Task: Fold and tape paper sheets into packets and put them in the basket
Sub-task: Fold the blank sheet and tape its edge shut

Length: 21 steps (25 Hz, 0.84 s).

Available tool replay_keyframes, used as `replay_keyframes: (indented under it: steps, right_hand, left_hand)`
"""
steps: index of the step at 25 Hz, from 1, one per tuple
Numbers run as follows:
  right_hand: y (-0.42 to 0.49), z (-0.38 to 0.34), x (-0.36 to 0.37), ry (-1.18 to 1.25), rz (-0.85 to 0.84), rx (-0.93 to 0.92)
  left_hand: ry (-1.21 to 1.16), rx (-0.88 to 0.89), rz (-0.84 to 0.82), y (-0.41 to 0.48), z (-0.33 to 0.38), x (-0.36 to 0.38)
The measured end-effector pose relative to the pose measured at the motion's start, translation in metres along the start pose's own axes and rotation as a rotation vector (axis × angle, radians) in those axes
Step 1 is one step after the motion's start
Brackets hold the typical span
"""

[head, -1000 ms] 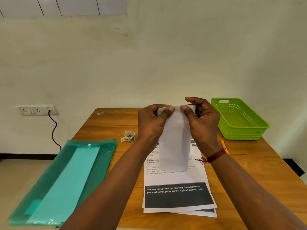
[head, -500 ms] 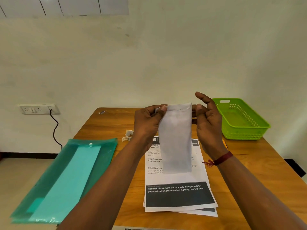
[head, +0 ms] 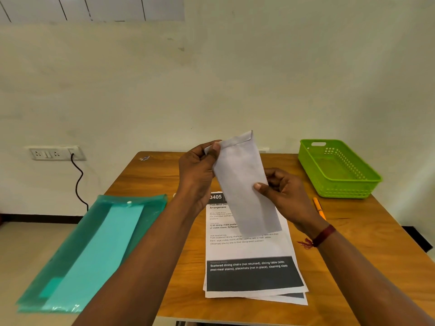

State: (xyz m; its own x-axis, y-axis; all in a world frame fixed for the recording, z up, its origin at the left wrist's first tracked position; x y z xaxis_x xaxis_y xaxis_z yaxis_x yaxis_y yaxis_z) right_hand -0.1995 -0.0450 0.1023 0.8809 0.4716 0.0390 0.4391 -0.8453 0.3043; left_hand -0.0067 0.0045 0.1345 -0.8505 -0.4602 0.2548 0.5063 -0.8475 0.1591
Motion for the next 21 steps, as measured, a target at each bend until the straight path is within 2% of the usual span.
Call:
replay_keyframes:
  steps: [2, 5, 8, 10, 12, 14, 21]
  right_hand:
    - [0.0, -0.003, -0.006, -0.081, 0.016, -0.025]
    - [0.0, -0.014, -0.02, -0.326, 0.067, -0.146]
    - [-0.01, -0.017, -0.02, -0.473, 0.068, -0.277]
    - [-0.023, -0.015, -0.011, -0.605, 0.047, -0.427]
    - [-0.036, -0.005, 0.0, -0.687, -0.006, -0.553]
    - [-0.048, 0.01, 0.008, -0.759, -0.043, -0.595]
    - [-0.072, 0.065, 0.025, -0.895, -0.099, -0.533]
  left_hand:
    - [0.041, 0.007, -0.065, 0.001, -0.001, -0.003]
    - [0.246, 0.014, -0.165, 0.0, -0.01, -0.014]
    - [0.51, 0.02, -0.156, 0.001, -0.022, -0.035]
    - [0.601, -0.049, -0.169, 0.0, -0.035, -0.05]
    - [0.56, -0.203, -0.225, -0.007, -0.054, -0.06]
    - [0.496, -0.326, -0.225, -0.015, -0.069, -0.07]
    - [0.404, -0.506, -0.142, -0.029, -0.112, -0.092]
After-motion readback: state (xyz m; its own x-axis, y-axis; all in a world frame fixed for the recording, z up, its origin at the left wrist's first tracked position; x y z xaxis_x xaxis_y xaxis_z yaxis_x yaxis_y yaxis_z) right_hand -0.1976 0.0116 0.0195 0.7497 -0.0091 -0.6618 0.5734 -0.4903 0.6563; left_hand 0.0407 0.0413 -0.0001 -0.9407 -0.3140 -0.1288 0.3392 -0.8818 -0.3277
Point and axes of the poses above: each hand's wrist, its own y-axis towards the middle knuckle, its own x-axis out of the palm, z = x × y, the point moved 8 cm from there along y, towards the middle knuckle, and after that the axes turned 11 degrees about y, right-handed, at the moved point
